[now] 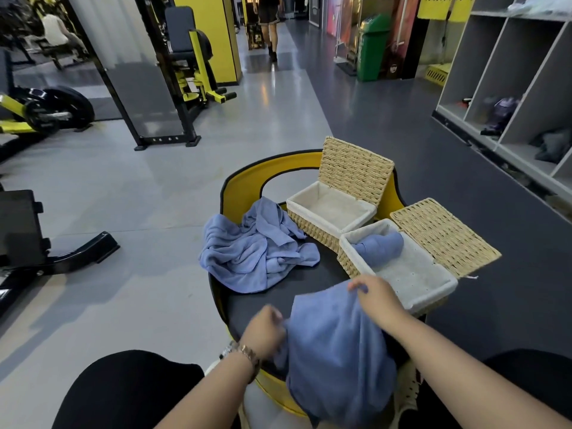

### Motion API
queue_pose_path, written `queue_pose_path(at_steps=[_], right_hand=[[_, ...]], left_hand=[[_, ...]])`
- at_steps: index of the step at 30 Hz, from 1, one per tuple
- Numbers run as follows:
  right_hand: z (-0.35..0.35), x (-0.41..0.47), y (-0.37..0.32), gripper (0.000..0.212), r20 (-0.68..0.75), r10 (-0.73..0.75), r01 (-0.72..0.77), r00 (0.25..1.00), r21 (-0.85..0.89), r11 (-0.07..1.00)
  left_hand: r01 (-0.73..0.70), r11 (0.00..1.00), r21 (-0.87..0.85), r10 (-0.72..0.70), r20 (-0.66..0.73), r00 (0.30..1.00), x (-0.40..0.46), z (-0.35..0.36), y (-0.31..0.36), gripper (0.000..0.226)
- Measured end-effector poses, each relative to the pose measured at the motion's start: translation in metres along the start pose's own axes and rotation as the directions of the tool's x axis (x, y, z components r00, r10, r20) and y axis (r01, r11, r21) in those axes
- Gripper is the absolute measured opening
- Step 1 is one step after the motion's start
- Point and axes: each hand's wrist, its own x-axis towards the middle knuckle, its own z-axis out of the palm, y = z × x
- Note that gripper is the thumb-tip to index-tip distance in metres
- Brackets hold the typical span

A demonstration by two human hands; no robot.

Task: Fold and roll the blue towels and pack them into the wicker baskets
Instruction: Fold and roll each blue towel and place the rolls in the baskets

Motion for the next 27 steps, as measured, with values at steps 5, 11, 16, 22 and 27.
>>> queue_pose_path(at_steps=[5,11,16,22,27], right_hand=[[-0.019,0.023,-0.027,0.025,-0.194,-0.042,0.073,0.98,0.156,0.985],[0.018,0.027,0.007,0.034,0.053,0.053,-0.05,0.997,-0.058,0.997],[0.037,0.019,0.03,0.029,0.132,0.106,-0.06,0.985,-0.317,0.947],[0.035,0.022,0.028,0.011,0.051,0.041,-0.029,0.998,-0.219,0.975],[0.003,0.026,-0.007,0.037,-0.051,-0.069,0.074,0.996,0.09,0.993]], left_hand=[[-0.258,0.966,0.005,0.244,-0.345,0.906,0.029,-0.053,0.036,0.016],[-0.051,0.993,0.105,0.053,-0.016,0.998,0.031,-0.022,0.005,0.046],[0.027,0.962,0.27,-0.037,0.029,0.999,0.028,0.008,-0.004,0.038],[-0.048,0.995,0.086,0.049,-0.003,0.999,0.031,0.016,-0.004,0.023],[-0.079,0.891,-0.447,0.019,-0.136,0.99,0.017,-0.027,0.033,0.03]])
